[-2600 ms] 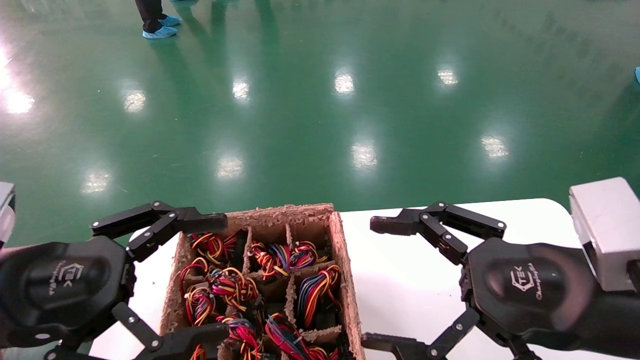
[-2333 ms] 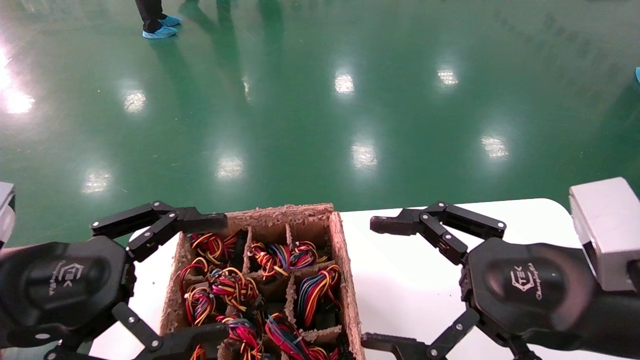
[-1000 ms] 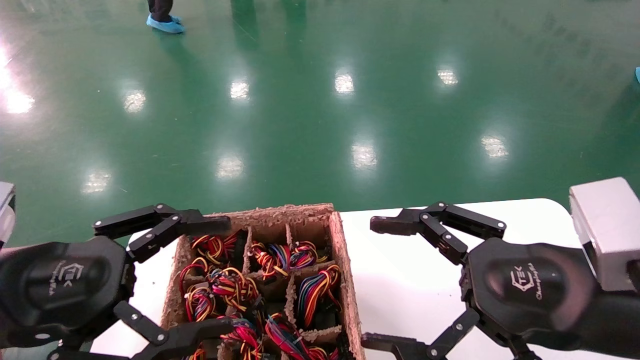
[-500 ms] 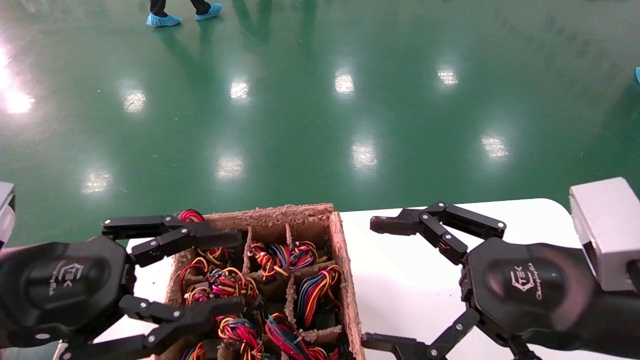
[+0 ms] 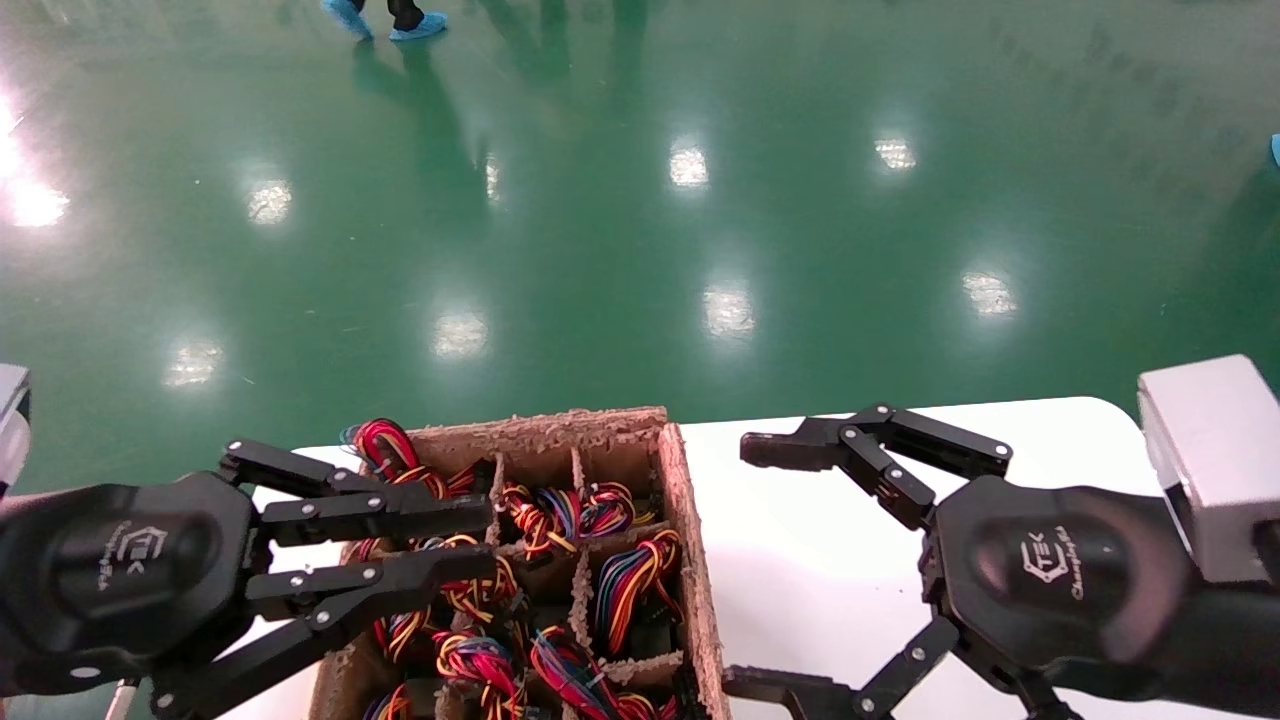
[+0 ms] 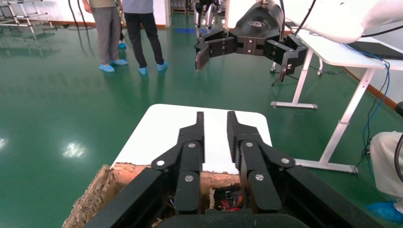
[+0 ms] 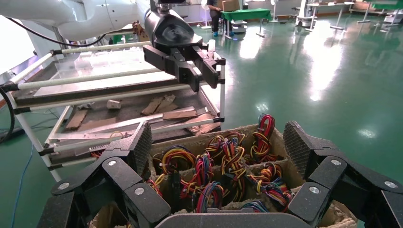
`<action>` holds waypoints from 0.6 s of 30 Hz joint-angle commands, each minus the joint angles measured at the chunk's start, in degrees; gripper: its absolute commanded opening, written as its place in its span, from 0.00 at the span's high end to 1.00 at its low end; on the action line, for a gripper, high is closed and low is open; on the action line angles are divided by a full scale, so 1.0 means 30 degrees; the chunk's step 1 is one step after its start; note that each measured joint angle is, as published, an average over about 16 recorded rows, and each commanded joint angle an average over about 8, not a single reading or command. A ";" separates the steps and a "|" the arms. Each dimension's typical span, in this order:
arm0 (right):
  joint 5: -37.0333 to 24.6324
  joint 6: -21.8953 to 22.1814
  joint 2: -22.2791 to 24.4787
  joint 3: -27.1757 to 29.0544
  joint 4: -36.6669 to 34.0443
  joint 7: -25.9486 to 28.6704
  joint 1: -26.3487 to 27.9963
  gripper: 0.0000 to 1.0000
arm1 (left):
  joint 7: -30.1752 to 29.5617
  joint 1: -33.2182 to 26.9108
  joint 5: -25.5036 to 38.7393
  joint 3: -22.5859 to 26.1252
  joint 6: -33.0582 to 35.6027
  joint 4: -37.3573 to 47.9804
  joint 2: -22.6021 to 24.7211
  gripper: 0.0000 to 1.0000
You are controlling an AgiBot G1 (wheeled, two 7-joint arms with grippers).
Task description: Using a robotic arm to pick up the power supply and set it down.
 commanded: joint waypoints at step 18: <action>-0.5172 0.2727 -0.2674 -0.1719 0.0008 -0.2597 0.1160 0.00 | 0.0001 -0.0001 0.0000 0.0001 0.0001 0.0001 0.0000 1.00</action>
